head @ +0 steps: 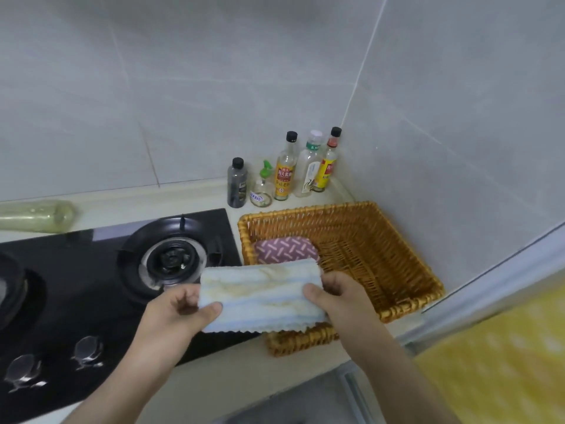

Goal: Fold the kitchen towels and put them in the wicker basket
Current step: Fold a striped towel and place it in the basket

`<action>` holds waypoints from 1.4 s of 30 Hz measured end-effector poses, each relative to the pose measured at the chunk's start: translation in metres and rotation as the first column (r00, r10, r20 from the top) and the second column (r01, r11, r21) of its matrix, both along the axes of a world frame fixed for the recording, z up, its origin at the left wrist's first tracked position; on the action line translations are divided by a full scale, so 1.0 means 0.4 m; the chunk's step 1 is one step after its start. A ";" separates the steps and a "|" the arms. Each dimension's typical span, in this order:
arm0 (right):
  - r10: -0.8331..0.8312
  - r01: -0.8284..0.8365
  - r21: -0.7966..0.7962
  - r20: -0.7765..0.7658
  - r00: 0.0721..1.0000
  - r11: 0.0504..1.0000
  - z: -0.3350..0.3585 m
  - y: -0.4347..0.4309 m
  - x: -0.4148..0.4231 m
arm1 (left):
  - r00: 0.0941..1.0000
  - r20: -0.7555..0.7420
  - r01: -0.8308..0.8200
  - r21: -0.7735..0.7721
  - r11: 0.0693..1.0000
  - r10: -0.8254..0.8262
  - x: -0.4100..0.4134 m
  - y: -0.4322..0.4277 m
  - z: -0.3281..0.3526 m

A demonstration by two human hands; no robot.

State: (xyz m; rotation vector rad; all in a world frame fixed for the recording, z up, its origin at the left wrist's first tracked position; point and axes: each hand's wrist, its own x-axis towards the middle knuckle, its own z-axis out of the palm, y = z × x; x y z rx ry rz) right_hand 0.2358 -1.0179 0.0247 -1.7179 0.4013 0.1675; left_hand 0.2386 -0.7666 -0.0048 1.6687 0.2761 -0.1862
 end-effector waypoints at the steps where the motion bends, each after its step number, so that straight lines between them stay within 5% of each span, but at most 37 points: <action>1: 0.017 -0.017 -0.010 -0.007 1.000 1.000 -0.004 -0.022 0.012 | 1.000 0.002 -0.002 0.025 1.000 0.002 0.004 -0.024 0.006; 15: 0.311 -0.339 -0.190 -0.159 0.937 0.922 -0.099 -0.360 0.255 | 0.975 -0.116 -0.143 0.324 0.935 0.190 0.058 -0.367 -0.031; 21: 0.374 -0.420 -0.187 -0.238 0.897 0.888 -0.177 -0.411 0.305 | 0.971 -0.237 0.145 0.639 0.756 0.014 0.102 -0.433 -0.040; 29: 0.468 -0.482 0.108 -0.492 0.734 0.869 -0.263 -0.480 0.346 | 0.856 -0.518 0.256 0.402 0.879 -0.013 0.141 -0.495 -0.069; 34: 0.589 -0.650 0.152 -0.609 0.531 0.744 -0.330 -0.493 0.343 | 0.753 -0.653 0.483 0.464 0.743 -0.082 0.146 -0.501 -0.073; 42: 0.621 -0.802 0.029 -0.650 0.438 0.597 -0.350 -0.429 0.340 | 0.709 -0.705 0.611 0.591 0.527 -0.033 0.177 -0.516 -0.125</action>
